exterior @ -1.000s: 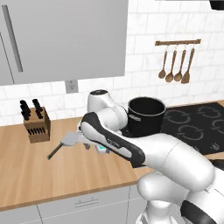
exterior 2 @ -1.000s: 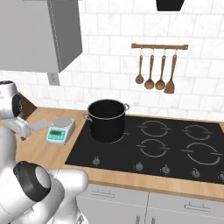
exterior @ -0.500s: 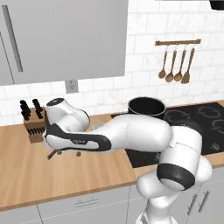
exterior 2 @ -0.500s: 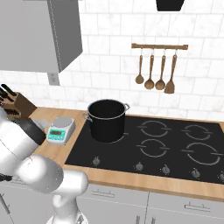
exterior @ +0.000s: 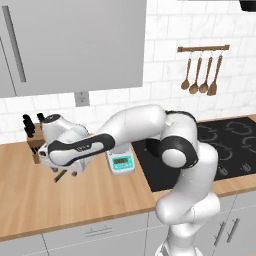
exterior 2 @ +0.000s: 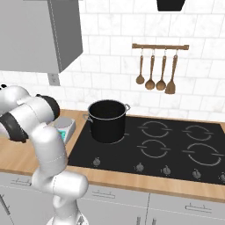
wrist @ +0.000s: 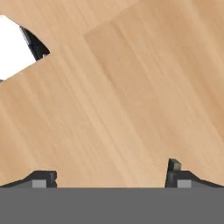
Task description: Put the garlic and lime in the pot. Retrieve the spatula and lightly stir the vegetables in the pot.
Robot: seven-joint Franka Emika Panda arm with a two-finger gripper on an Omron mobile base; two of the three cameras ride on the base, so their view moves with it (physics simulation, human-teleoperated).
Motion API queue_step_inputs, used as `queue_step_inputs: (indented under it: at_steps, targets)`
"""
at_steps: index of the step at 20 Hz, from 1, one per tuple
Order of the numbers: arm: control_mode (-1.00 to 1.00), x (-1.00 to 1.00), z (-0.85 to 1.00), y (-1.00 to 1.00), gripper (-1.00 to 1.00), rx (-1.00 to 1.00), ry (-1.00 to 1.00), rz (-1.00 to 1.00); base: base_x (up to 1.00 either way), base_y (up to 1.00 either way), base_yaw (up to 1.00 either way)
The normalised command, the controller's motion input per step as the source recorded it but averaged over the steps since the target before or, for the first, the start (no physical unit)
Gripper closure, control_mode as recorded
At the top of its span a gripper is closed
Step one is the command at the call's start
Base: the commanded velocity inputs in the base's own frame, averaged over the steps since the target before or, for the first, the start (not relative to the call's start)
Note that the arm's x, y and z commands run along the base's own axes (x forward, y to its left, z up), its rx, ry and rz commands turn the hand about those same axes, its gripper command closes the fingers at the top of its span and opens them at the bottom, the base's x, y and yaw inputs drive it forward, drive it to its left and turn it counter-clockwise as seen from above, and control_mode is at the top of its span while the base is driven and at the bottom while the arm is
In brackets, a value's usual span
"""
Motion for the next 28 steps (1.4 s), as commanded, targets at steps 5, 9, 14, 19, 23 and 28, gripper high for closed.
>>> queue_step_inputs:
  at_steps: [5,9,14,19,23,28]
  targets:
    - [-1.00,0.32,-0.41,0.19,-1.00,0.00,0.00,0.00,0.00,0.00,0.00]
    - [-1.00,0.35,-0.50,0.16,-1.00,0.00,0.00,0.00,0.00,0.00,0.00]
    - [-1.00,0.36,-0.34,0.23,-1.00,0.00,0.00,0.00,0.00,0.00,0.00]
    - [-1.00,0.33,-0.27,0.08,-1.00,0.00,0.00,0.00,0.00,0.00,0.00]
    - [-1.00,0.09,-0.37,-0.03,-1.00,0.00,0.00,0.00,0.00,0.00,0.00]
    - [-1.00,0.00,-0.35,-0.29,1.00,0.00,0.00,-0.01,0.00,0.00,0.00]
